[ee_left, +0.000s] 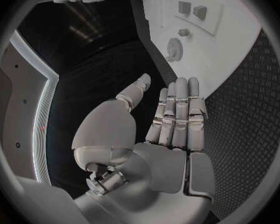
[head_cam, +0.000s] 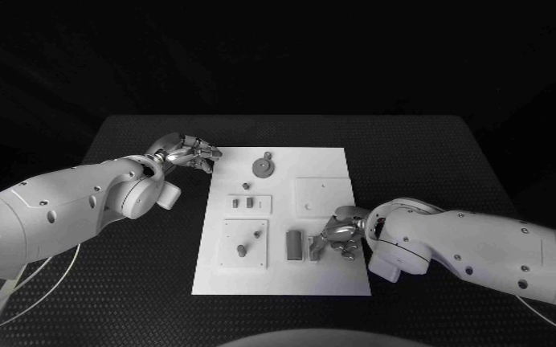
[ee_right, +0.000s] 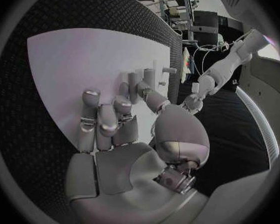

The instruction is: Assemble the parts on the task board

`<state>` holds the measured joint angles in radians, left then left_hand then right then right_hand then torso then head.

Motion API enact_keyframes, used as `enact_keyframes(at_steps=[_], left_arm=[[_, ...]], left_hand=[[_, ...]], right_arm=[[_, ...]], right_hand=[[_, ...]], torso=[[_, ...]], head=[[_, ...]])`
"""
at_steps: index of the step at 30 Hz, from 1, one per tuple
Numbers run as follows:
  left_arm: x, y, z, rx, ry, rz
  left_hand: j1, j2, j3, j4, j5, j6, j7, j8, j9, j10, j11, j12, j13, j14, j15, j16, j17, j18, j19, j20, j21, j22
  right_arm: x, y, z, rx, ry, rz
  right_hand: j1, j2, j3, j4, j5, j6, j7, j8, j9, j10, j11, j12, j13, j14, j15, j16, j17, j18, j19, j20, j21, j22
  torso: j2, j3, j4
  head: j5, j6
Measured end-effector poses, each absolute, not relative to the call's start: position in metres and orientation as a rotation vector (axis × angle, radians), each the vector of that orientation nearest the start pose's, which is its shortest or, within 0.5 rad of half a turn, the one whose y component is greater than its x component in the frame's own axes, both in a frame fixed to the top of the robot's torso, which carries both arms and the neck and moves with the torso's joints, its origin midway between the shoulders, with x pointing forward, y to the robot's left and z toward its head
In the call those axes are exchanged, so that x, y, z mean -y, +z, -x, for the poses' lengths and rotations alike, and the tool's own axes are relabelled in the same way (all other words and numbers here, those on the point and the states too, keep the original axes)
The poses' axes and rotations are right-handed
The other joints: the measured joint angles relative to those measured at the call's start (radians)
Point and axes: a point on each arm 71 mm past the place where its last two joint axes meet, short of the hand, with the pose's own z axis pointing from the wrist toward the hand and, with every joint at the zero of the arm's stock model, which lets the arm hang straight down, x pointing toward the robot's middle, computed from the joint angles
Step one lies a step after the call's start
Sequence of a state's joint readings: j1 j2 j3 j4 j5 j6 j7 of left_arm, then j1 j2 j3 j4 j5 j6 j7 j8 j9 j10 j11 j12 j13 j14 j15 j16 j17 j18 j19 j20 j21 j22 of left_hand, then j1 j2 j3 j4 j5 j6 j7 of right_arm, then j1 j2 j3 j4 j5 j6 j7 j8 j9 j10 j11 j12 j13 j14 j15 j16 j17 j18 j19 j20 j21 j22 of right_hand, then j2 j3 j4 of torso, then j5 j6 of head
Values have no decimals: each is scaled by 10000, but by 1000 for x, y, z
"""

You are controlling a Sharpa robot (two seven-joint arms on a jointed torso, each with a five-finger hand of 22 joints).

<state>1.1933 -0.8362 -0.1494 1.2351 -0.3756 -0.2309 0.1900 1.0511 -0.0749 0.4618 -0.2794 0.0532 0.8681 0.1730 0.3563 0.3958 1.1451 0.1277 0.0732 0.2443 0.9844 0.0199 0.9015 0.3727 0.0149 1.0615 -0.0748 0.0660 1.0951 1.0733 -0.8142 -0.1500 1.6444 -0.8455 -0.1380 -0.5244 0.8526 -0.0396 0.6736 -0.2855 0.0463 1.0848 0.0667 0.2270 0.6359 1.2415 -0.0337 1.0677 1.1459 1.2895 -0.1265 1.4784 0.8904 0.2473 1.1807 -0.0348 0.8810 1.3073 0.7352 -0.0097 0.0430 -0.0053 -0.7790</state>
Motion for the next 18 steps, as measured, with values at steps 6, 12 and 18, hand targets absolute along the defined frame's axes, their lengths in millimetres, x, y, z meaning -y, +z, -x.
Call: enact_keyframes(at_steps=[6, 12, 18], left_arm=[[-294, -243, -514, -17244, -10388, 8869], [-294, -243, -514, -17247, -10387, 8867], [-294, -244, -514, -17252, -10389, 8863]], left_hand=[[0, 0, 0, 0, 0, 0, 0, 0, -7, 0, -1, 0, 0, 0, 0, 0, 7, 0, 0, 0, 0, 0], [0, 0, 0, 0, 0, 0, 0, 0, -7, 0, -1, 0, 0, 0, 0, -39, 7, 0, 0, 0, 0, 0], [0, 0, 0, 0, 0, 0, 0, 0, -7, 0, -1, 0, 0, 0, 0, -39, 6, 0, 0, 0, 0, 0]], right_arm=[[173, -303, -398, -24592, 5873, -5026], [173, -303, -398, -24595, 5873, -5022], [173, -303, -398, -24591, 5872, -5025]], right_hand=[[2, 2, 0, 0, -1, 0, 0, 0, 3, -15, 16, 0, 0, -4, 4, 0, 0, 0, 1, -1, 0, 0], [5, 4, -1, 0, -1, 0, 0, 0, 8, -16, 16, 0, 0, -6, 7, 0, 0, 1, 27, -23, 0, 0], [5, 4, -1, 0, -8, 0, 0, 0, 7, -17, 17, 0, 1, -42, 0, -35, -56, 0, 28, -23, -40, 0]], torso=[[-1, 0, 2], [-1, 0, 3], [0, 0, 3]], head=[[7, -11], [12, -13], [13, -4]])
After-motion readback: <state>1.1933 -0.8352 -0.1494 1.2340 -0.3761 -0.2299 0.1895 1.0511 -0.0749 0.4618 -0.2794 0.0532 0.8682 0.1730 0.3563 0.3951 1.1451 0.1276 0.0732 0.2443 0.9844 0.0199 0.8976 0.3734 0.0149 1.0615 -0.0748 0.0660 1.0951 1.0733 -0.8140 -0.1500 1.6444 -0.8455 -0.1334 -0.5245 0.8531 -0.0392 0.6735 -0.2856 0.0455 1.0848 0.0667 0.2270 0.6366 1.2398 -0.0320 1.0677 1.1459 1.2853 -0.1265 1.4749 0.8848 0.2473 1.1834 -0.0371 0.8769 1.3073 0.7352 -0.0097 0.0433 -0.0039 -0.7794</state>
